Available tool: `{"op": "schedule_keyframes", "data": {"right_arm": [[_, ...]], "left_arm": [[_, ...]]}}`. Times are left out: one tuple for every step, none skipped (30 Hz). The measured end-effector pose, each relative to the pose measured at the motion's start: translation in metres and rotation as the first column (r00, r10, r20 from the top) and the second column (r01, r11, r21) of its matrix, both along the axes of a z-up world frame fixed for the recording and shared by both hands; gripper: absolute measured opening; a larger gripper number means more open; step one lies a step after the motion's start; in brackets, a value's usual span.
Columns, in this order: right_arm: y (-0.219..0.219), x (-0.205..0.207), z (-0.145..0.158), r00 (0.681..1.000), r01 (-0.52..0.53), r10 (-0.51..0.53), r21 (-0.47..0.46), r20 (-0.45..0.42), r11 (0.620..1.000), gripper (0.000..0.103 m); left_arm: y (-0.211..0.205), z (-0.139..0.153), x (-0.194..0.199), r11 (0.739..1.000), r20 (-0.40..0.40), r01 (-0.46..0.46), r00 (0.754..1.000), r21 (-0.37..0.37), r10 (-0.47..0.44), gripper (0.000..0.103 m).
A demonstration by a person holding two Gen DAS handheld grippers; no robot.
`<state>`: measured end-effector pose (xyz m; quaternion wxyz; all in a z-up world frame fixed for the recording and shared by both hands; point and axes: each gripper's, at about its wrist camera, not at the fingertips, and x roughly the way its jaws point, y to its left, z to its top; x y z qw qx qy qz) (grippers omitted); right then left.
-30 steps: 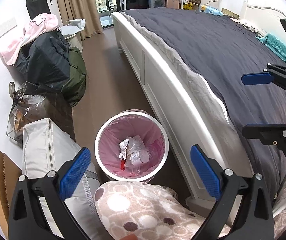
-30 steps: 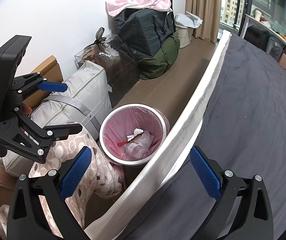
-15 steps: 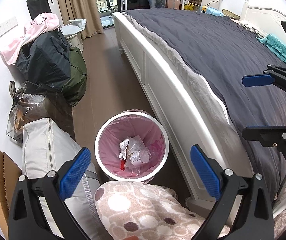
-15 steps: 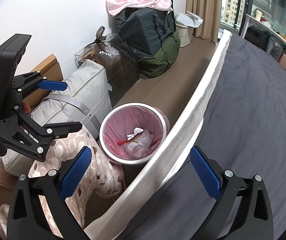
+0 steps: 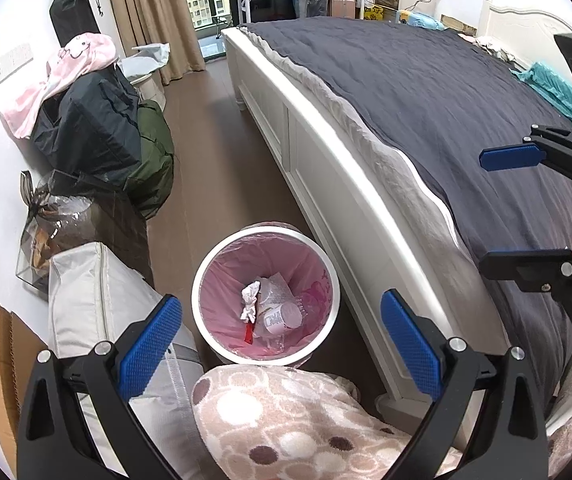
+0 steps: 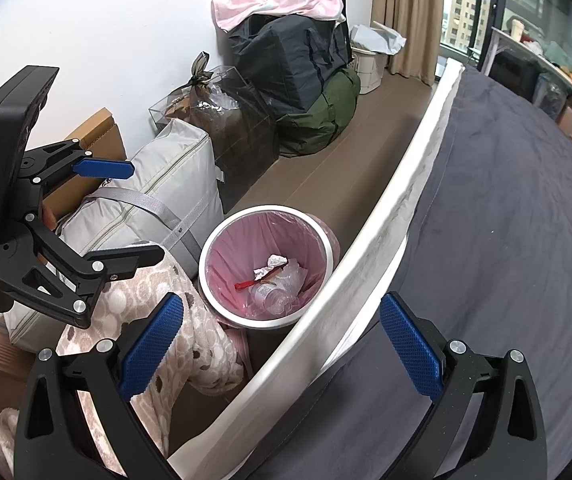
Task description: Collect trash
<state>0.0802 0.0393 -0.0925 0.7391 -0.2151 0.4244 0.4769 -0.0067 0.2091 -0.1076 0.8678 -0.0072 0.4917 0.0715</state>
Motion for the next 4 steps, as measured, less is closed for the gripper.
{"op": "schedule_keyframes", "data": {"right_arm": [[0.0003, 0.0001, 0.0003, 1.0, 0.0, 0.0, 0.0, 0.001, 1.0, 0.096], [-0.0004, -0.0001, 0.0002, 1.0, 0.0, 0.0, 0.0, 0.0, 1.0, 0.096], [0.0, 0.0, -0.0002, 1.0, 0.0, 0.0, 0.0, 0.001, 1.0, 0.096], [0.0001, 0.0001, -0.0001, 1.0, 0.0, 0.0, 0.0, 0.001, 1.0, 0.096]], "left_arm": [[0.0004, -0.0001, -0.0004, 1.0, 0.0, -0.003, 1.0, -0.006, 0.003, 0.098], [0.0003, -0.0006, 0.0002, 1.0, -0.003, -0.006, 1.0, -0.004, 0.006, 0.098], [-0.0001, -0.0007, 0.0002, 1.0, -0.004, -0.006, 1.0, 0.002, 0.006, 0.098], [-0.0008, -0.001, 0.0005, 1.0, -0.006, -0.005, 1.0, 0.009, 0.005, 0.098]]}}
